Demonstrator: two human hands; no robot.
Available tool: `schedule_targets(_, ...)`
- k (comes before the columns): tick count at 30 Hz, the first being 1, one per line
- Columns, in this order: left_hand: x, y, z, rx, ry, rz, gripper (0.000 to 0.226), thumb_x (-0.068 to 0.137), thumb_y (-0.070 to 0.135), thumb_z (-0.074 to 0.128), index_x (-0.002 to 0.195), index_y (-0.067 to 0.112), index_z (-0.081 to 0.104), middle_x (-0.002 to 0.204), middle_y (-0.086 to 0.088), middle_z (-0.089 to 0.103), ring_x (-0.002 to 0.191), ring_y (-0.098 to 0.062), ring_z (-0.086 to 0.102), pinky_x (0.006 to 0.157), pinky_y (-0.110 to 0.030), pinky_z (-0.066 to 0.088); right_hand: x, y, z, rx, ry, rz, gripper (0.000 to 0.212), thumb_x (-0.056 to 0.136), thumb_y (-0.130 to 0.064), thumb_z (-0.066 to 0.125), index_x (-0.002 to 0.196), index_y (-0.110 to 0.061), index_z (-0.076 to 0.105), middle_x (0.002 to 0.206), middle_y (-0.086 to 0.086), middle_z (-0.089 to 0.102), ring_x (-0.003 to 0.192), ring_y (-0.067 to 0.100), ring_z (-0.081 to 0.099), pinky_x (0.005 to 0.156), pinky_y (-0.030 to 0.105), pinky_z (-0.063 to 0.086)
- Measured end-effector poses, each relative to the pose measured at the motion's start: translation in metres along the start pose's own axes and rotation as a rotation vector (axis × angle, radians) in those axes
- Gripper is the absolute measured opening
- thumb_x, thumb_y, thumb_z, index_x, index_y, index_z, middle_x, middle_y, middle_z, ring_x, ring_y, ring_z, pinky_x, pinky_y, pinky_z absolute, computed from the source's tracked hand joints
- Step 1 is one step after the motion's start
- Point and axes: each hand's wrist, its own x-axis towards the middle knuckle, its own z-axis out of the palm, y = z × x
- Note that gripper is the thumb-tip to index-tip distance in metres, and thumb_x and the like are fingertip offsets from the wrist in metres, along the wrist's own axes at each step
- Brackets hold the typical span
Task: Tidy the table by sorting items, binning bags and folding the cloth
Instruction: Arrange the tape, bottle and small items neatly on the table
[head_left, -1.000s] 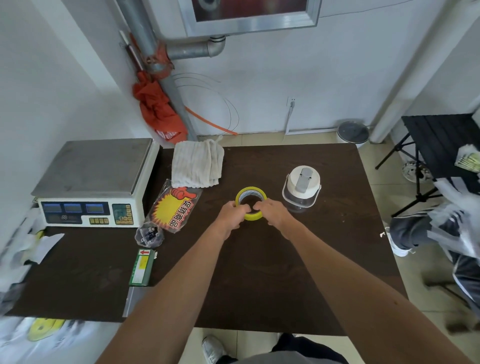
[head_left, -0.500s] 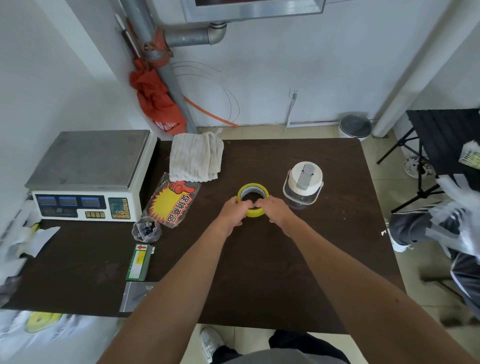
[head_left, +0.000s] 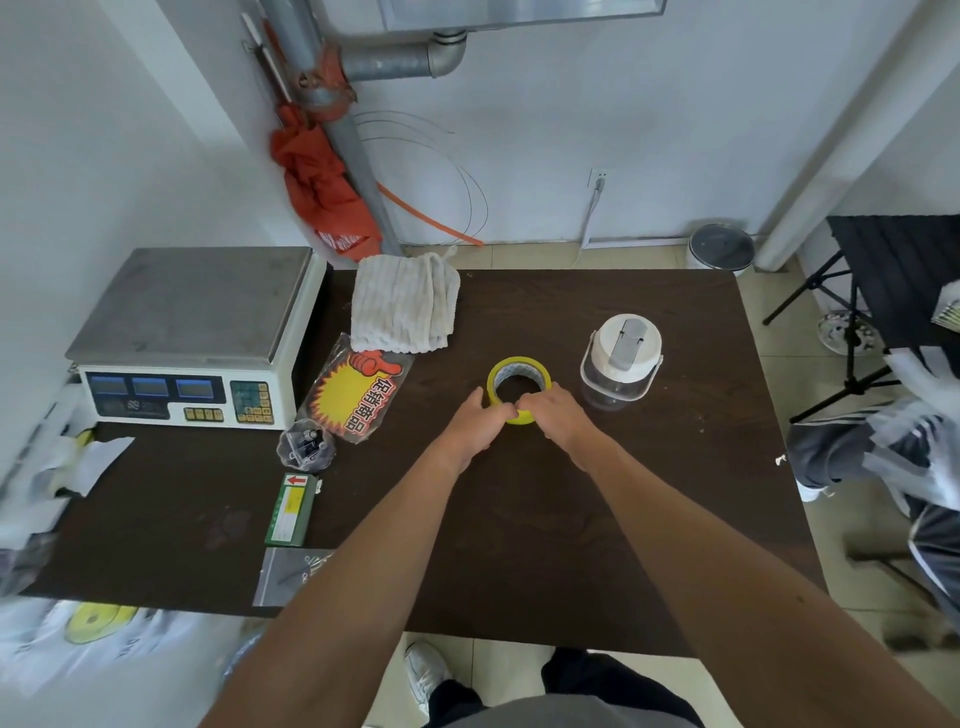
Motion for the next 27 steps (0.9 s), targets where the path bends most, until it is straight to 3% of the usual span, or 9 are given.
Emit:
schedule_targets(5,-0.008,-0.019,-0.024,0.021,0.022,0.023,0.076,0.089,0.037,0.065,0.158,0.023,0.034,0.154,-0.002,0.045,0.133,-0.022,0.051,0.097,-0.034,0.048,-0.001,0.001,0.008,-0.068,0.012,0.015,0.040,0.099,-0.024,0.055,0.129,0.001,0.062,0.135,0.020,0.058,0.128,0.036,0.052,0.104,0.041,0.043)
schedule_targets(9,-0.015,-0.033,-0.051,0.025,0.090,0.027,0.066,0.089,0.037,0.063,0.151,0.021,0.046,0.149,-0.001,0.050,0.130,-0.022,0.054,0.110,-0.042,0.045,-0.006,-0.001,0.022,-0.109,0.085,0.035,0.050,0.098,-0.035,0.051,0.137,-0.004,0.055,0.140,0.016,0.051,0.127,0.034,0.049,0.107,0.045,0.041)
schedule_targets(11,-0.016,-0.041,-0.065,0.014,0.145,0.034,0.046,0.090,0.035,0.061,0.132,0.019,0.060,0.136,-0.002,0.059,0.124,-0.023,0.058,0.110,-0.047,0.045,-0.011,-0.001,0.032,-0.132,0.142,0.063,0.059,0.096,-0.040,0.051,0.149,-0.013,0.044,0.150,0.013,0.042,0.134,0.033,0.045,0.109,0.043,0.039)
schedule_targets(13,-0.021,-0.048,-0.078,-0.023,0.194,0.063,0.011,0.093,0.029,0.059,0.099,0.021,0.063,0.112,-0.003,0.065,0.112,-0.026,0.063,0.107,-0.049,0.048,-0.017,-0.002,0.044,-0.146,0.176,0.065,0.064,0.095,-0.039,0.051,0.153,-0.018,0.036,0.152,0.015,0.039,0.133,0.035,0.046,0.109,0.042,0.040)
schedule_targets(18,-0.037,-0.067,-0.113,-0.071,0.255,0.136,0.023,0.095,0.020,0.053,0.072,0.023,0.052,0.090,-0.009,0.059,0.089,-0.024,0.060,0.097,-0.048,0.051,-0.032,-0.008,0.080,-0.187,0.266,0.055,0.065,0.097,-0.036,0.051,0.154,-0.016,0.029,0.150,0.019,0.038,0.129,0.040,0.048,0.100,0.040,0.040)
schedule_targets(21,-0.045,-0.083,-0.140,-0.091,0.296,0.162,0.017,0.092,0.021,0.052,0.075,0.020,0.055,0.087,-0.010,0.061,0.086,-0.025,0.061,0.082,-0.040,0.051,-0.038,-0.013,0.103,-0.202,0.293,0.048,0.062,0.098,-0.031,0.049,0.153,-0.011,0.028,0.149,0.022,0.037,0.129,0.043,0.047,0.100,0.042,0.039)
schedule_targets(24,-0.052,-0.099,-0.165,-0.117,0.333,0.147,0.013,0.093,0.024,0.050,0.089,0.016,0.060,0.095,-0.009,0.068,0.095,-0.027,0.068,0.089,-0.043,0.054,-0.045,-0.019,0.127,-0.209,0.279,0.032,0.061,0.098,-0.031,0.050,0.151,-0.008,0.032,0.150,0.020,0.037,0.132,0.042,0.044,0.104,0.043,0.037)
schedule_targets(27,-0.054,-0.118,-0.191,-0.123,0.392,0.132,0.035,0.089,0.039,0.052,0.107,0.014,0.067,0.103,-0.010,0.073,0.097,-0.026,0.070,0.091,-0.044,0.055,-0.051,-0.025,0.149,-0.206,0.244,-0.002,0.063,0.097,-0.032,0.053,0.152,-0.009,0.034,0.153,0.015,0.037,0.137,0.036,0.042,0.109,0.041,0.034)
